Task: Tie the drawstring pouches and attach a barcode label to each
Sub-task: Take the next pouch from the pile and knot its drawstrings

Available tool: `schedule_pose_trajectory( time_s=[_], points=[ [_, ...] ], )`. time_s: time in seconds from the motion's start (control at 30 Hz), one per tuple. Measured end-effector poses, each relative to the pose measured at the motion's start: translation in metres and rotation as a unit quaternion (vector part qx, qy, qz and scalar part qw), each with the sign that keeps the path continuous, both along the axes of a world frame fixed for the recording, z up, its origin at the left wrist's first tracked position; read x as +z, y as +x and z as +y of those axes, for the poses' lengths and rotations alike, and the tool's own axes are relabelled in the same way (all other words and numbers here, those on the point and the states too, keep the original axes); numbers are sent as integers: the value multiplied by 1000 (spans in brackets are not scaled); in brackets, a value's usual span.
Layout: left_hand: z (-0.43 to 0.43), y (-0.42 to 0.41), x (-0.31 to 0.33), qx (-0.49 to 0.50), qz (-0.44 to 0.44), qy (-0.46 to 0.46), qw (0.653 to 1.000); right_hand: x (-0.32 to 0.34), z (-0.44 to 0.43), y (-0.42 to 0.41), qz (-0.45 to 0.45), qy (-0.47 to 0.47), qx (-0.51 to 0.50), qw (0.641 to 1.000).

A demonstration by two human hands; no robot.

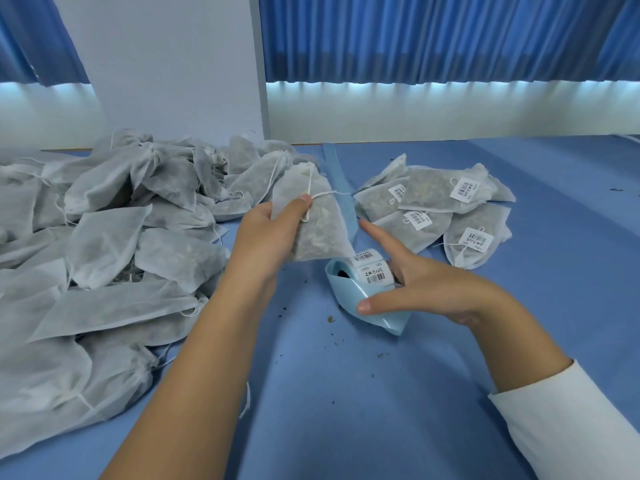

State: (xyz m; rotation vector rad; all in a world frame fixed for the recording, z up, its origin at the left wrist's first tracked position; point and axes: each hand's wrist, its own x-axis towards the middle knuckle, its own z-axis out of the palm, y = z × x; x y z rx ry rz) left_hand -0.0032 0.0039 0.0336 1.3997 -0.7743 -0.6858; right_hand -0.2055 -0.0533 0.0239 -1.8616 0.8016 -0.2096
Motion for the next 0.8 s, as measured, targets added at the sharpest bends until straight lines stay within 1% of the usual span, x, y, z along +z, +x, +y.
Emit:
schedule_pose_trajectory(
  time_s=[0.07,0.23,0.4,0.5,0.6,0.67,0.73,0.8],
  points=[
    [-1,-1,0,-1,-2,-1,1000,-3,-1,1,-4,-18,1,1000],
    [0,-2,0,-11,9,-16,1000,-12,-4,11,-33,-53,-112,992],
    [1,-5,2,-45,20,-34,998,-21,-7,23,-48,-67,-272,959],
    [-2,-16,1,-75,-31,-3,997,-26,-4,30,-75,-61,-328,940],
    [-5,-26,-6,-96,-69,51,992,-22,-5,32,-104,4,-330,938],
    [-8,-25,-13,-89,-91,87,988,-20,-7,27,-141,76,-285,945],
    [-13,-18,-18,-69,-82,110,988,-20,-9,22,-157,125,-241,950],
    [-16,-11,-20,-52,-35,117,991,-20,-9,19,-134,113,-212,961]
  ],
)
